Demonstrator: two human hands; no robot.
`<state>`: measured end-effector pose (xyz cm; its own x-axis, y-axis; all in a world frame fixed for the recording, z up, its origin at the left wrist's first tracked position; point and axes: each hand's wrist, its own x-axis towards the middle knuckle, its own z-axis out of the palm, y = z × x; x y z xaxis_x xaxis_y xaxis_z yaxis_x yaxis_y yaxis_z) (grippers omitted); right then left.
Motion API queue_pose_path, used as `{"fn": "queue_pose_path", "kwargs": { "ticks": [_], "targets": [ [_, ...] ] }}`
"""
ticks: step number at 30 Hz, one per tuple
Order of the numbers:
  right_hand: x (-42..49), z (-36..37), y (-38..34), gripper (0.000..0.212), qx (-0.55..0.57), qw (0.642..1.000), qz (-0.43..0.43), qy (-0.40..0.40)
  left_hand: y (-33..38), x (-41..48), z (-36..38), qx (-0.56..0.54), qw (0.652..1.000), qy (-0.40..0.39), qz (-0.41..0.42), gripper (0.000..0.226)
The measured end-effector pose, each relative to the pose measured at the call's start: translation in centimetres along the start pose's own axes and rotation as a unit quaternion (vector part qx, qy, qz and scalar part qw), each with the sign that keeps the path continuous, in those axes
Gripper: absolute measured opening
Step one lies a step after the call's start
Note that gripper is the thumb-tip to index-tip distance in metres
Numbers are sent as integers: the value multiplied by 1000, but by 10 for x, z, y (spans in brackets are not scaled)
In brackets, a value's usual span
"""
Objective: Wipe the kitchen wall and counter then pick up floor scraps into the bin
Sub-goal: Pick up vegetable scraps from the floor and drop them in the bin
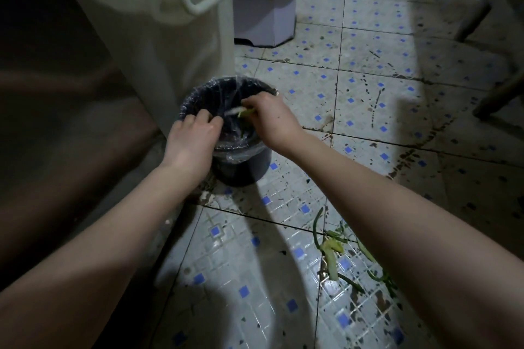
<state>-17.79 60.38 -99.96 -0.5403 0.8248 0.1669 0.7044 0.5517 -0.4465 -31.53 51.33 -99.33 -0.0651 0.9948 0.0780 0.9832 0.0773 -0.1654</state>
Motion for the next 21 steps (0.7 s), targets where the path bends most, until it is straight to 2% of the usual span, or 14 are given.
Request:
{"fn": "queue_pose_path", "kwargs": {
  "ticks": [3,8,11,21],
  "targets": [
    [-6,4,8,43,-14,999,2,-30,2,0,-2,5,1000,10,5,47],
    [-24,-6,29,40,-42,999,12,-8,16,2,-3,2,1000,14,23,43],
    [-42,-12,49,40,-76,997,17,-20,29,5,-2,2,999,11,38,44],
    [-116,-43,124,40,-118,984,118,-59,90,18,4,-3,994,18,103,36]
  ]
}}
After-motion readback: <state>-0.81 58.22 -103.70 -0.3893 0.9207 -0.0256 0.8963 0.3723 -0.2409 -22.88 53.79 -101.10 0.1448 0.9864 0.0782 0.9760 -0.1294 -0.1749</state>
